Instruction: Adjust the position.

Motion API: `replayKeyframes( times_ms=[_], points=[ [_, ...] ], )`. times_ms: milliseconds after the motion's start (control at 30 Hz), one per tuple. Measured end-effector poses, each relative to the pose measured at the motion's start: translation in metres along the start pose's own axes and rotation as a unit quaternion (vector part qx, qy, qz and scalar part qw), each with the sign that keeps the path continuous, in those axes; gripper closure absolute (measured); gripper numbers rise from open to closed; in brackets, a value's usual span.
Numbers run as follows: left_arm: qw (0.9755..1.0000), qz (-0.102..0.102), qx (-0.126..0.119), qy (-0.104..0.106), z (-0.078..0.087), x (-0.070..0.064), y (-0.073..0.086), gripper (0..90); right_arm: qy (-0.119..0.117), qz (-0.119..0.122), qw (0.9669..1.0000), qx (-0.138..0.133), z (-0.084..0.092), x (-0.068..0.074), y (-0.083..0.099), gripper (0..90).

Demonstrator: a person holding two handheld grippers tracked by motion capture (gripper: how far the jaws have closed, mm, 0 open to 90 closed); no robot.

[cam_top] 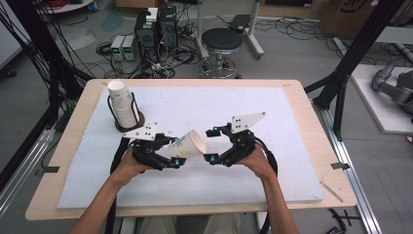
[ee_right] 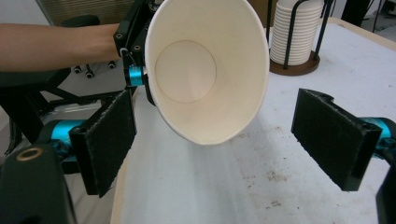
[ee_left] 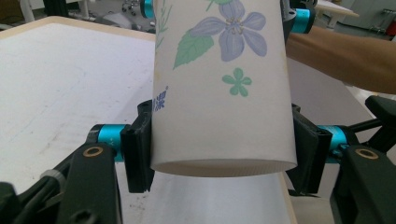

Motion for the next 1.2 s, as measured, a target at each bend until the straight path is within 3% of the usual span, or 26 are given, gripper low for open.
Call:
replayKeyframes(
  times_ms=[500,1200],
  points=[
    [0.9995,0.006,-0.029,0.013,-0.005,-0.004,-0.004,37.0,-0.016,0.005,0.9998,-0.012,-0.008,0.001,-0.002,14.2],
    [0.9990,-0.002,-0.034,0.030,-0.018,-0.009,-0.009,37.0,-0.036,0.009,0.9992,-0.016,-0.019,0.001,-0.006,14.2]
  ],
)
Point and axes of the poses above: each handheld gripper's, and its own axes: z roughly backward along the jaws, y roughly out of its underside, x roughly to its left, the point moved 7 cm from there along -z, roughly forward along the jaws, and after that the axes turned 14 degrees about -y, right-handed, at the moved point
